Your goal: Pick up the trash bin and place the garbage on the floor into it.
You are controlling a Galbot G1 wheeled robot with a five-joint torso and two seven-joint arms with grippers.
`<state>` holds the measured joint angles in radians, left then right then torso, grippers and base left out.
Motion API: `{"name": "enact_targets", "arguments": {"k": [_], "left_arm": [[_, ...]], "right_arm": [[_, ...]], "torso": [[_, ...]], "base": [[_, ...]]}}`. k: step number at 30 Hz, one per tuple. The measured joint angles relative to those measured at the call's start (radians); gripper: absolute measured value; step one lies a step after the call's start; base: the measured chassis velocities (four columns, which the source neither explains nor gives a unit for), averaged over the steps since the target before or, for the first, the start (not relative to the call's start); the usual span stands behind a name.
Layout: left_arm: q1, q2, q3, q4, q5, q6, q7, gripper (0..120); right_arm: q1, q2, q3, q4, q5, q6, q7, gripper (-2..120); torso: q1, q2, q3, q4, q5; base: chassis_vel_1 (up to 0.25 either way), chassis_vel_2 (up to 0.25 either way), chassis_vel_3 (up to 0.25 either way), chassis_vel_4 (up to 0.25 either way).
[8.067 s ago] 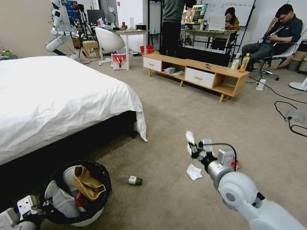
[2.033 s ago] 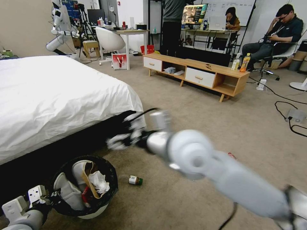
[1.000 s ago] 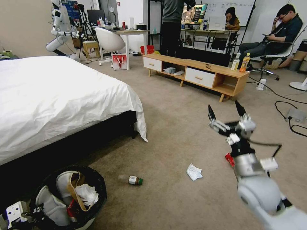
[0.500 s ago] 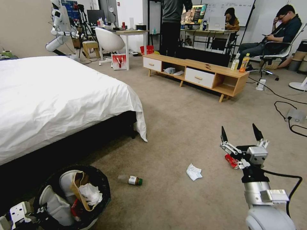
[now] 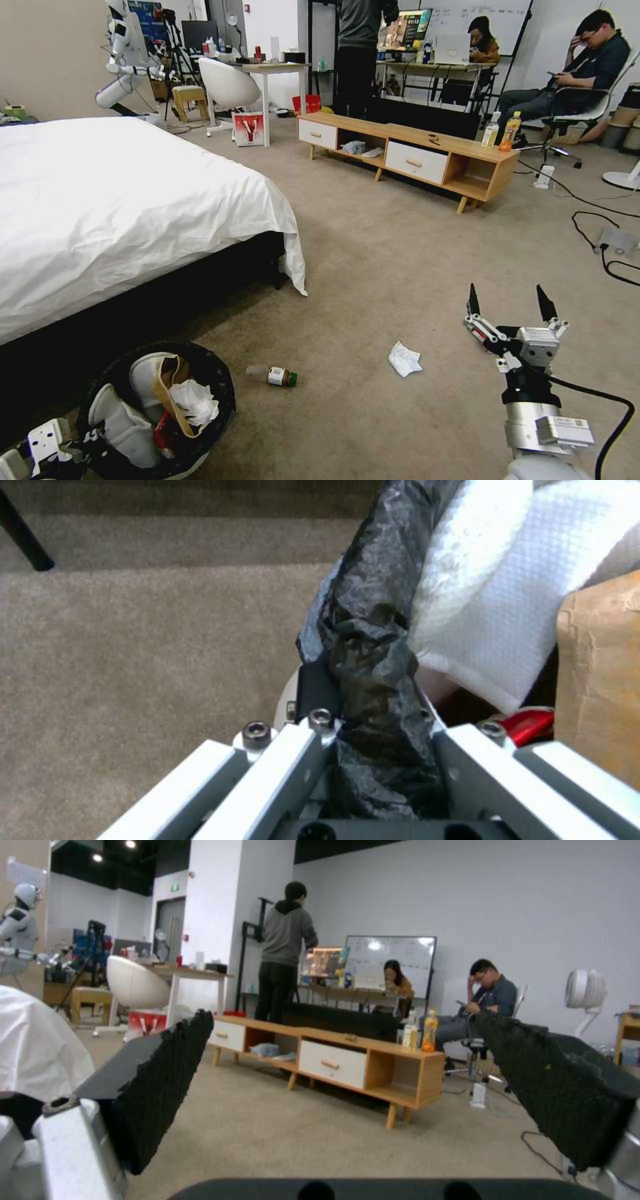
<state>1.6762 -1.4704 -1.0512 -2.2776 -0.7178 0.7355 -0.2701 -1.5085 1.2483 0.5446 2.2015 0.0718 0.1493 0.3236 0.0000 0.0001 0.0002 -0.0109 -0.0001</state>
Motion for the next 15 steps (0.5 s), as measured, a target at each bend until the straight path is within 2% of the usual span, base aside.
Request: {"name": "enact_targets", "arguments": {"k": [15], "left_arm": [[0.005, -0.005, -0.005, -0.008, 0.004, 0.000, 0.004, 3]], "right_arm": [[0.021, -0.006, -0.012, -0.031, 0.015, 0.005, 0.001, 100]], "torso": [[0.000, 0.000, 0.000, 0.0000, 0.0000]], "base": [[0.005, 0.008, 0.010, 0.007]]}}
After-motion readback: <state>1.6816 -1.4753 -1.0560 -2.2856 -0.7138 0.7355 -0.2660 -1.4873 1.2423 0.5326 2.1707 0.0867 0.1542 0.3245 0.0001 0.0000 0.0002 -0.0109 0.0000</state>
